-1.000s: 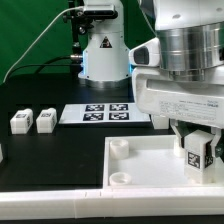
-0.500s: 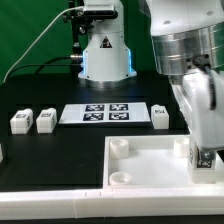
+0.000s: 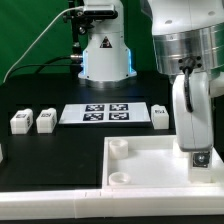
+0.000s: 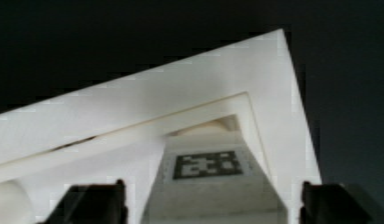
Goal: Assemble one leg
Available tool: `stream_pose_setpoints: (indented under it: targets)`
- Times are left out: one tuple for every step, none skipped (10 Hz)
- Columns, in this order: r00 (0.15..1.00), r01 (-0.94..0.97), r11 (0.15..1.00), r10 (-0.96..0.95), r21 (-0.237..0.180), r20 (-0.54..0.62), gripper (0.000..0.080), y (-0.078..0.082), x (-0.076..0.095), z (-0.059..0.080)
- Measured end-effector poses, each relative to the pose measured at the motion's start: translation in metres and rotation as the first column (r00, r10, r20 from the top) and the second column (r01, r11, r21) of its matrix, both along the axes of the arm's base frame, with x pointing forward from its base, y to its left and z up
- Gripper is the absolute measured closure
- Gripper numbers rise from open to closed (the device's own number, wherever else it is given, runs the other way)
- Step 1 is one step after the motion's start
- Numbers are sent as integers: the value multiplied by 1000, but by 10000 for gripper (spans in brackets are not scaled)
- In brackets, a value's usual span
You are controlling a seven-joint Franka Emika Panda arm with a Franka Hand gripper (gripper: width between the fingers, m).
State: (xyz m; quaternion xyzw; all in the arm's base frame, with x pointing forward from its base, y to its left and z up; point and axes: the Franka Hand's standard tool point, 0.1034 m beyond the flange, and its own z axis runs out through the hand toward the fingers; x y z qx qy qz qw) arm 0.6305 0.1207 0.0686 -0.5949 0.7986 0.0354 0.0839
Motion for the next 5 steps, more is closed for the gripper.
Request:
stream_pose_setpoints:
  targets:
    - [1000, -2, 1000, 2, 0, 0, 202, 0, 0, 0]
    - [1000, -3, 1000, 3, 0, 0, 202, 1, 0, 0]
    - [1000, -4, 1000, 4, 0, 0, 159, 1, 0, 0]
    - [1000, -6, 1000, 6, 0, 1, 152, 1, 0, 0]
    - [1000, 0, 1000, -1, 8, 18, 152, 3, 1, 6]
